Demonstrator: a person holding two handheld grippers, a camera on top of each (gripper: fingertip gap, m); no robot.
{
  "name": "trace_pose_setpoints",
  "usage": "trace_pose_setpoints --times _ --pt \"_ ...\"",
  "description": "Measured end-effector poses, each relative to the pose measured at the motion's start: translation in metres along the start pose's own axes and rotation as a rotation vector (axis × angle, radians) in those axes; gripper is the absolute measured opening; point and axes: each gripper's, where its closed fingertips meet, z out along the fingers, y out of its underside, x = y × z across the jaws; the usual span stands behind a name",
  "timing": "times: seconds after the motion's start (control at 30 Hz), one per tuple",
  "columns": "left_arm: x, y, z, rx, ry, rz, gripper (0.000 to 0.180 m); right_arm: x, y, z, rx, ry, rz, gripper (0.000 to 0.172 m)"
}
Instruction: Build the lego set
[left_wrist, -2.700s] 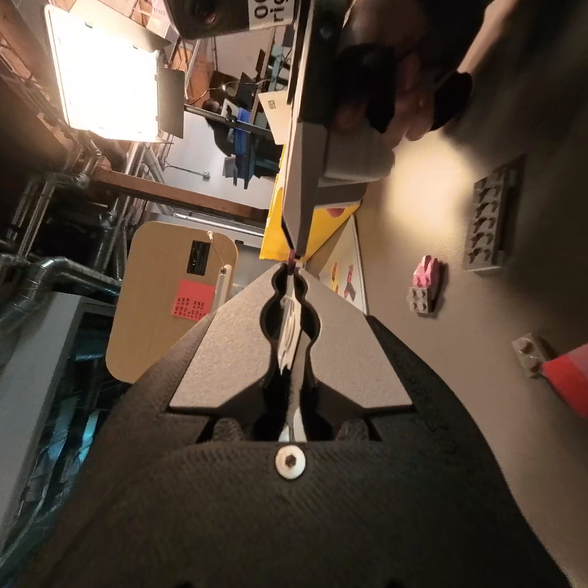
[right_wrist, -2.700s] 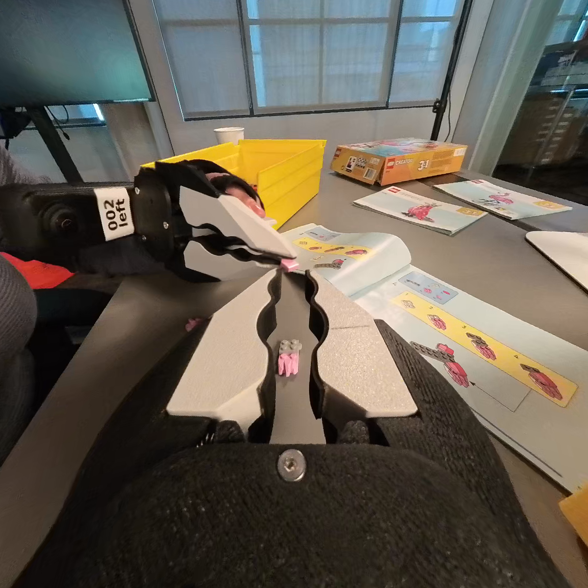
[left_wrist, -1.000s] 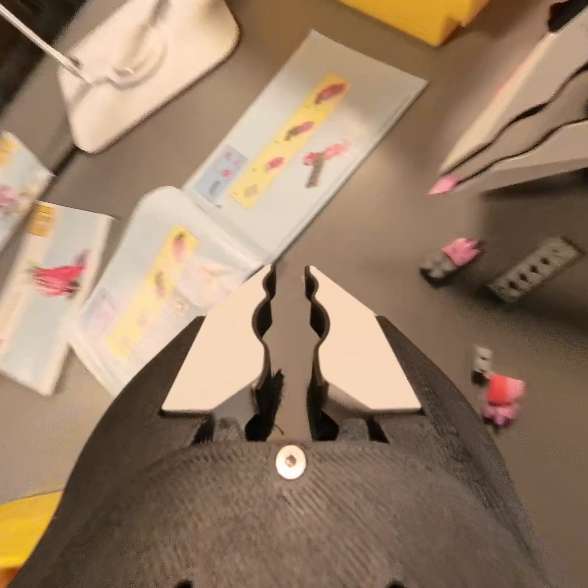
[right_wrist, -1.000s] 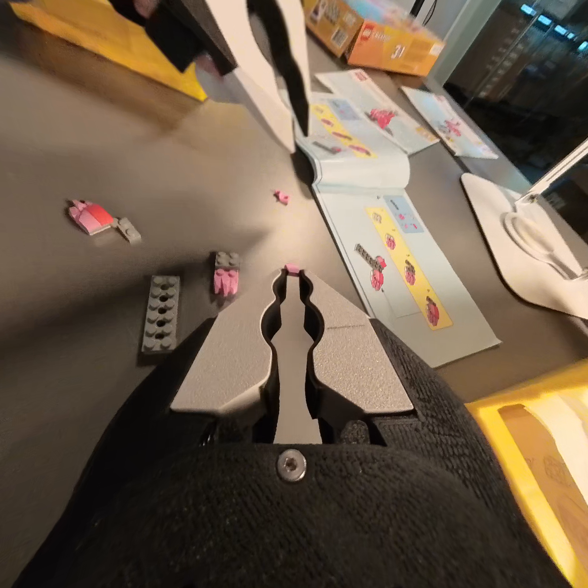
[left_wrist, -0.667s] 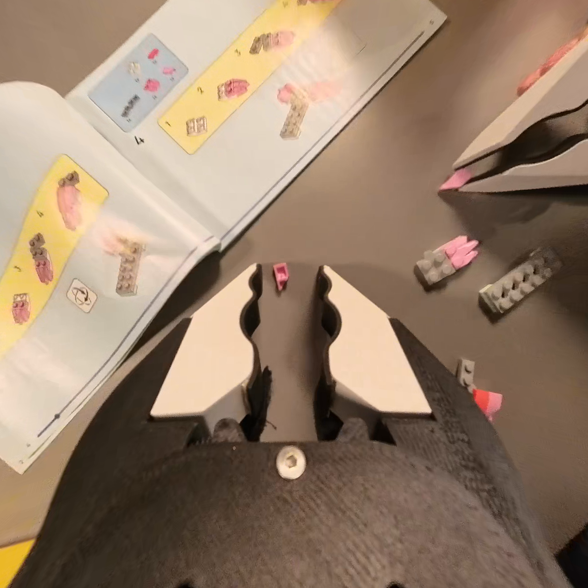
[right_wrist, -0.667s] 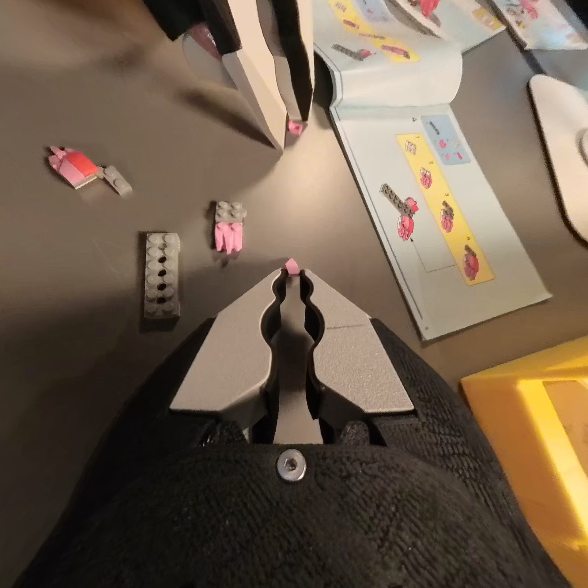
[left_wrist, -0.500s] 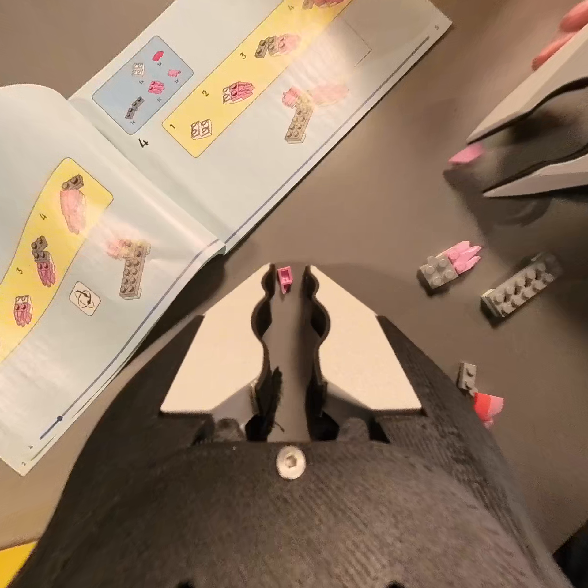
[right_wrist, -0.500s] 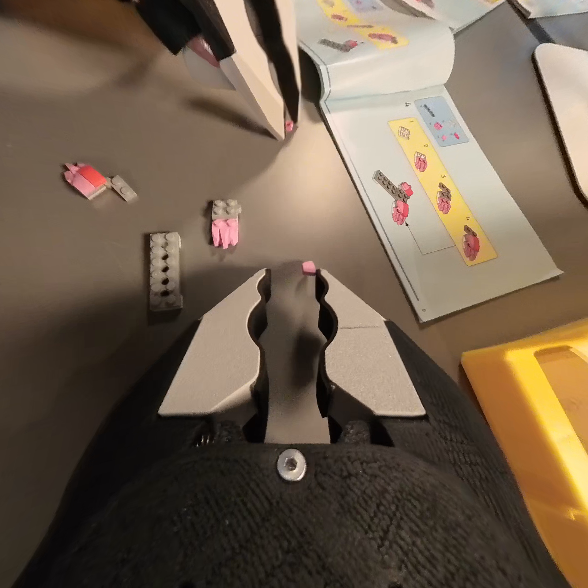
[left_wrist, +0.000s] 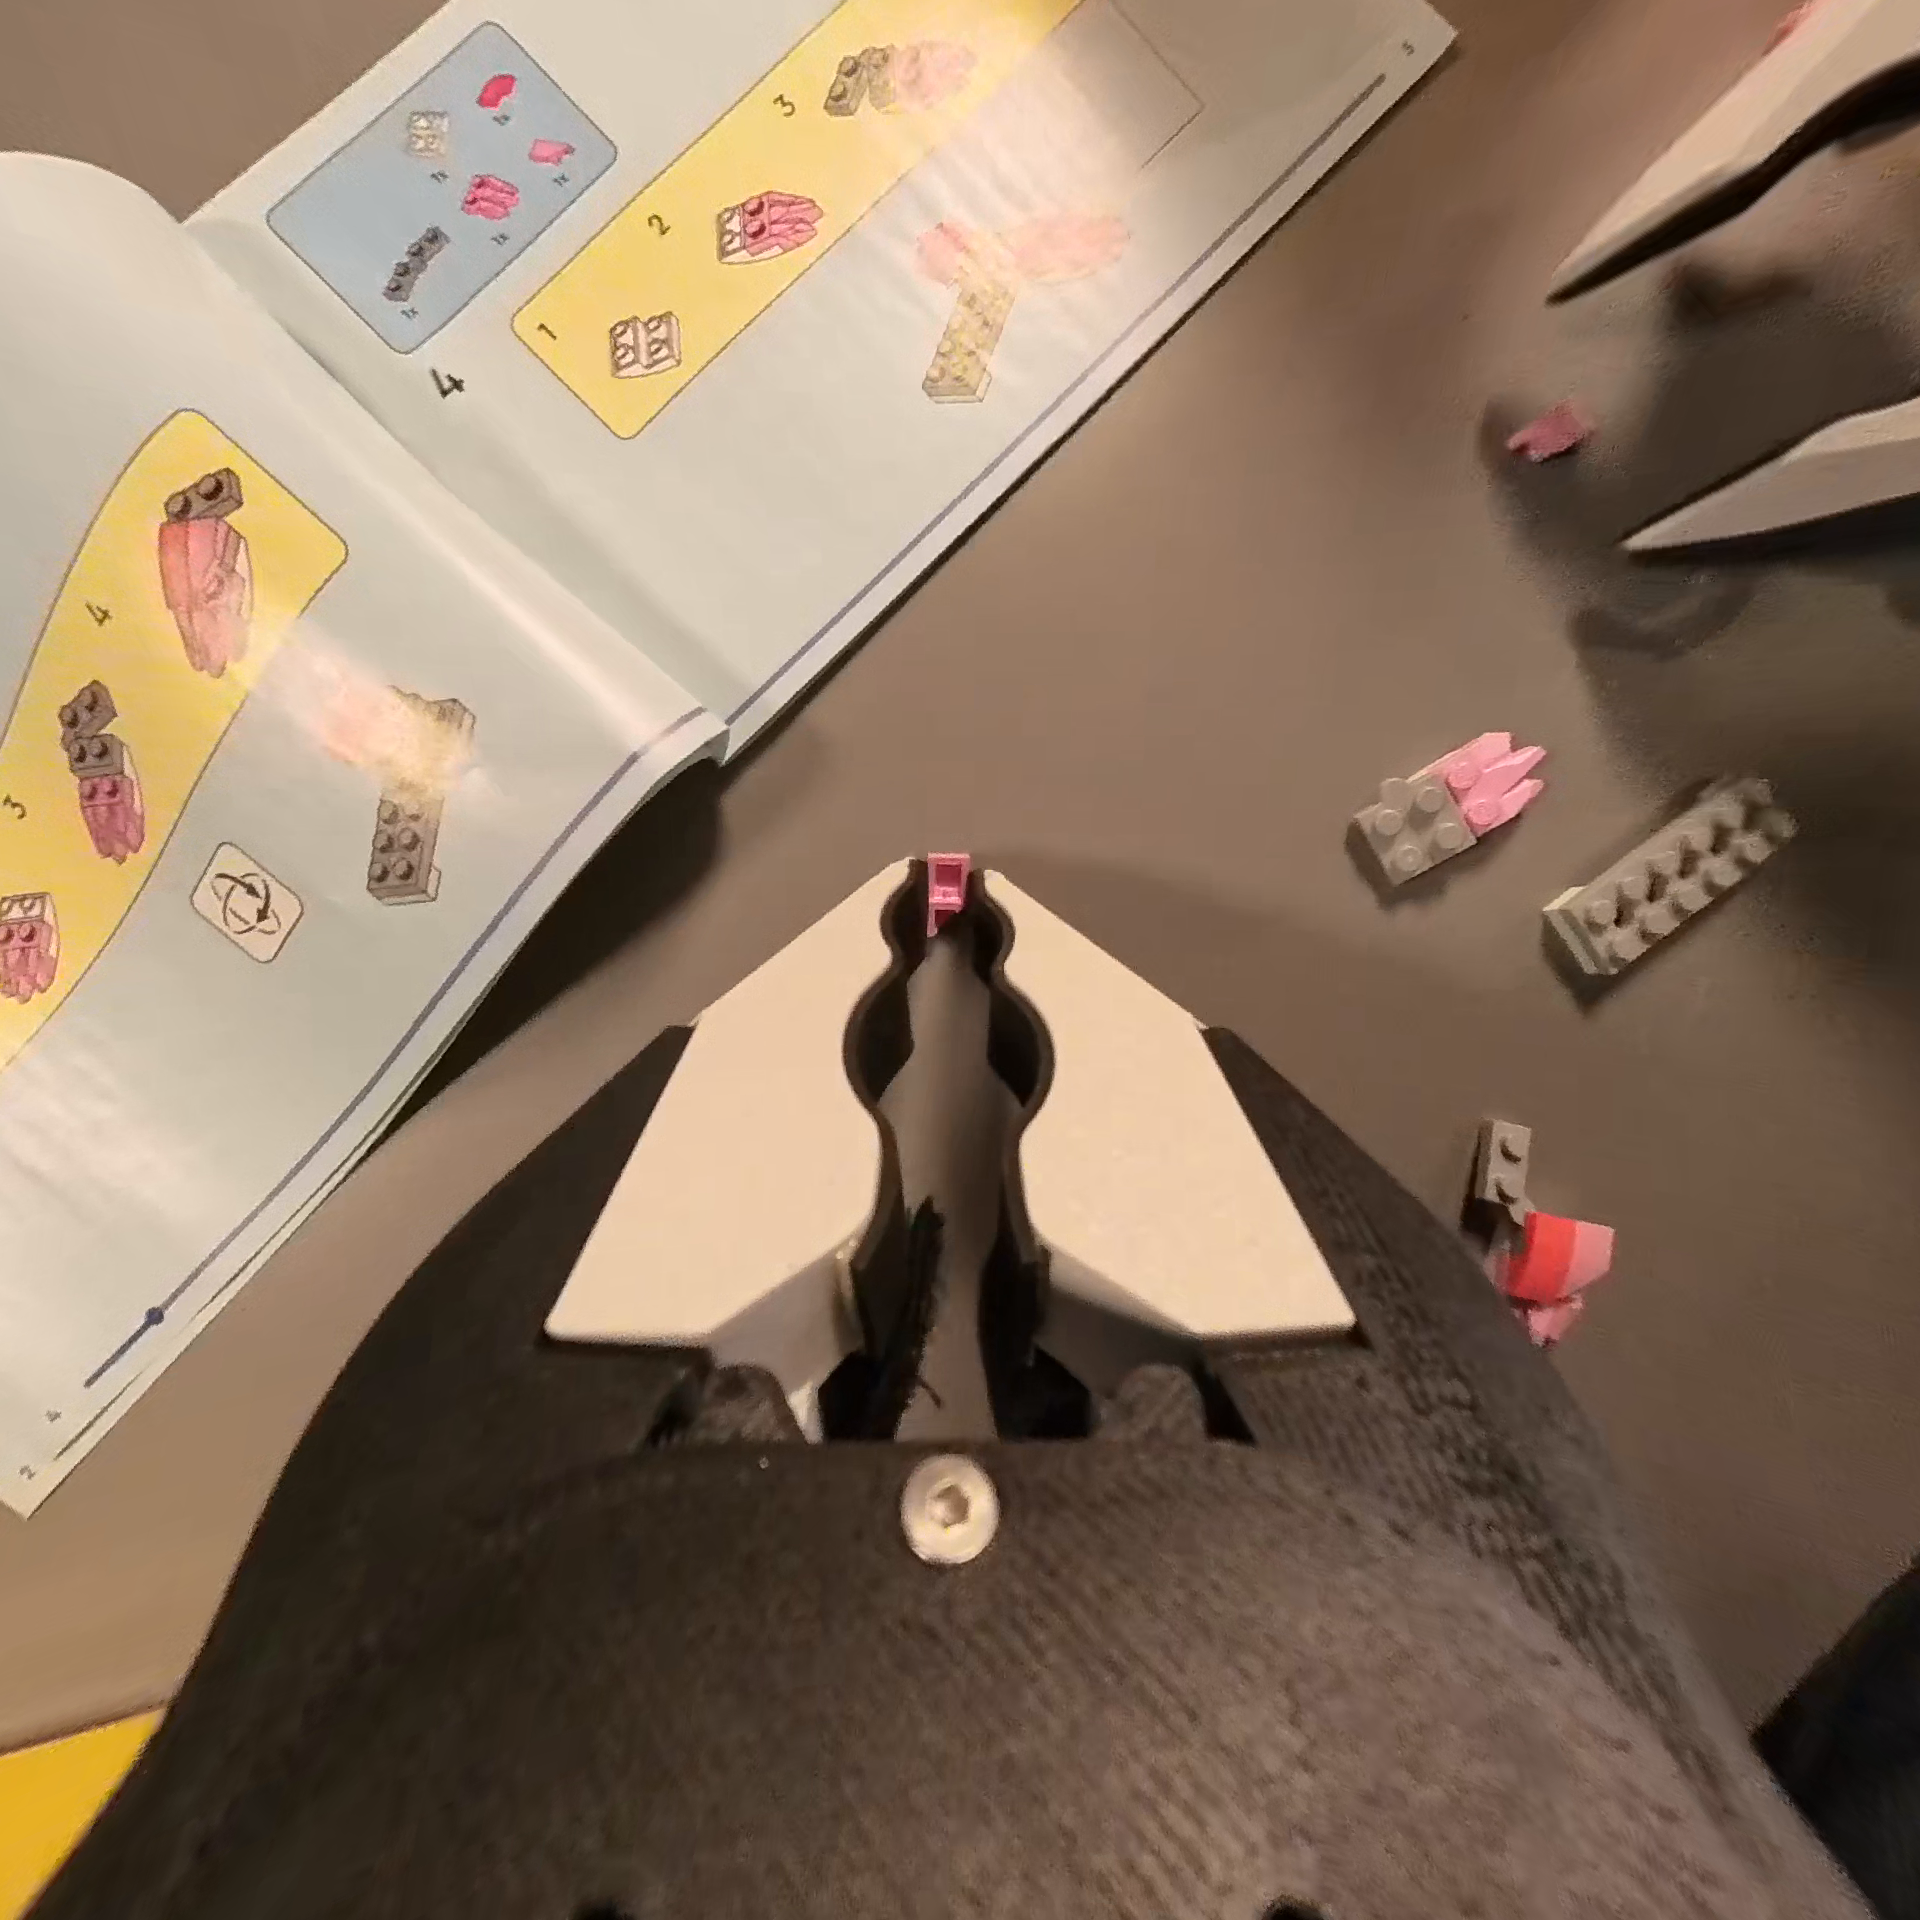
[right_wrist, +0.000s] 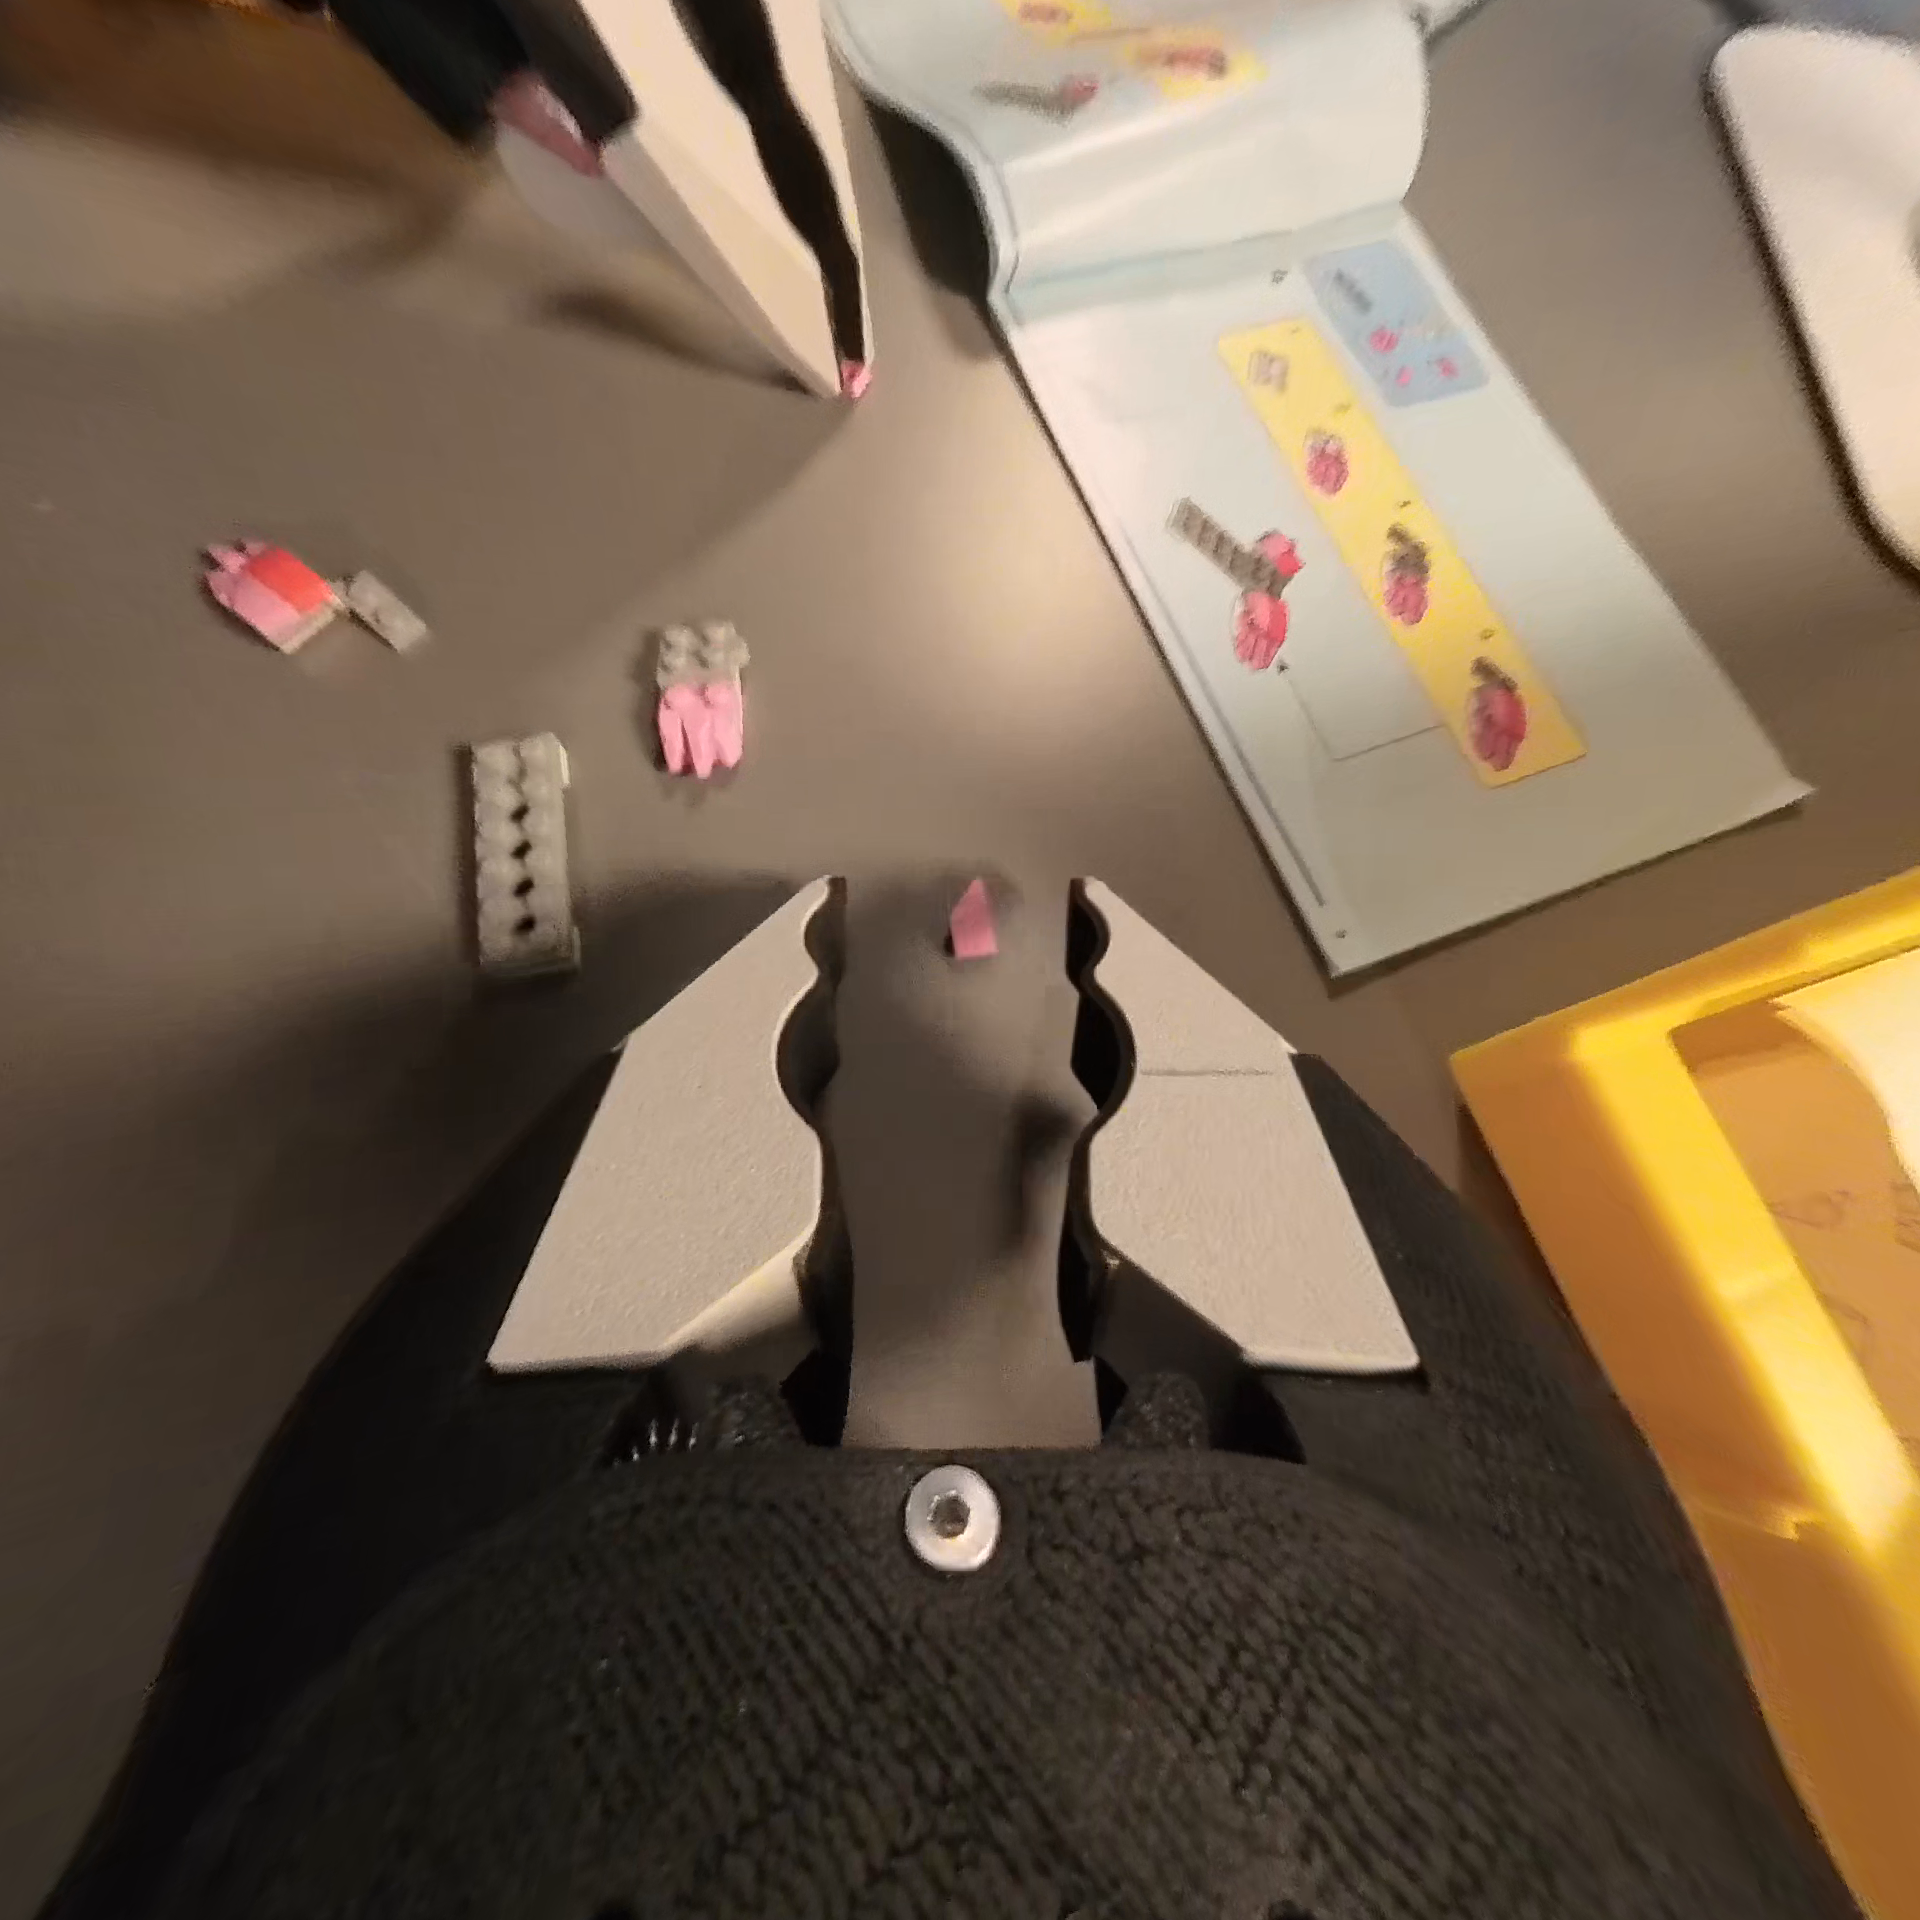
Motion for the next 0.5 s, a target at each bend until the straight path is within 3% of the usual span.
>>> trace_pose_setpoints --times 0.1,0.2,0.33,0.5 --pt "-0.002 -0.012 -0.005 0.106 -0.051 0.03 0.006 0.004 -0.017 -0.005 0.096 0.03 -0.011 0.044" --pt "0.01 -0.047 -0.027 0.381 0.004 0.067 0.006 -0.002 -0.045 -0.011 0.255 0.049 -0.067 0.04" --pt "0.061 -0.084 -0.083 0.779 0.377 0.097 0.005 -0.021 -0.084 -0.023 0.518 -0.047 0.012 0.023" --pt "0.1 -0.089 -0.129 0.975 0.868 0.021 0.005 -0.033 -0.109 -0.039 0.738 -0.184 0.152 0.019"
